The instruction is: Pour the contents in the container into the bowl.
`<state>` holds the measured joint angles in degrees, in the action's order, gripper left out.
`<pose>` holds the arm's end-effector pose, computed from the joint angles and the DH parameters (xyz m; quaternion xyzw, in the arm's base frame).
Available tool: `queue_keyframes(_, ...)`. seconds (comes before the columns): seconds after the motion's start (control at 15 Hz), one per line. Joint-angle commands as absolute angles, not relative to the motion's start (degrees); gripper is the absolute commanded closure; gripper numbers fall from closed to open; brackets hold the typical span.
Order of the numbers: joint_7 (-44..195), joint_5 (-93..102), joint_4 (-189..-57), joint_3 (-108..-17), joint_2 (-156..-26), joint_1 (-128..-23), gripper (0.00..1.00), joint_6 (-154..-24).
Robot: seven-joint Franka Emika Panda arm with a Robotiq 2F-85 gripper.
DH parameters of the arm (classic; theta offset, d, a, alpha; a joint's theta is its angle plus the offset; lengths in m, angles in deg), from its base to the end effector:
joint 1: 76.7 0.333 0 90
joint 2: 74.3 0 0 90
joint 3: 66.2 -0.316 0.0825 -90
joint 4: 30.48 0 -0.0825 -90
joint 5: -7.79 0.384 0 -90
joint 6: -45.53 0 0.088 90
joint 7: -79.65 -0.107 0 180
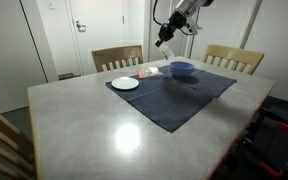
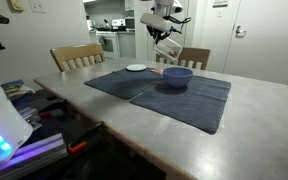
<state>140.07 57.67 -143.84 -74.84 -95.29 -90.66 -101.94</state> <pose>0.6240 -0.0755 0.3023 -0.9448 -0.1163 -0.2397 0.1906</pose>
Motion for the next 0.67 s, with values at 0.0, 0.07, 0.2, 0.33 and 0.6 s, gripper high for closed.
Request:
queue_keyframes(0.0,153.2,68.42,-145.53,-75.64,-95.04,-91.61,0.98,-103.33)
queue_keyframes(0.07,156.51,71.63,-145.69,-75.22,-95.08,-91.3,0.98,-103.0)
queue_keyframes(0.2,162.26,76.83,-146.8,-76.8,-94.91,-92.57,0.98,-103.44)
queue_keyframes(0.33,166.94,81.79,-147.8,-76.69,-94.53,-92.44,0.98,-103.15)
queue_keyframes(0.6,171.95,90.45,-150.91,-76.37,-93.1,-91.9,0.98,-102.21)
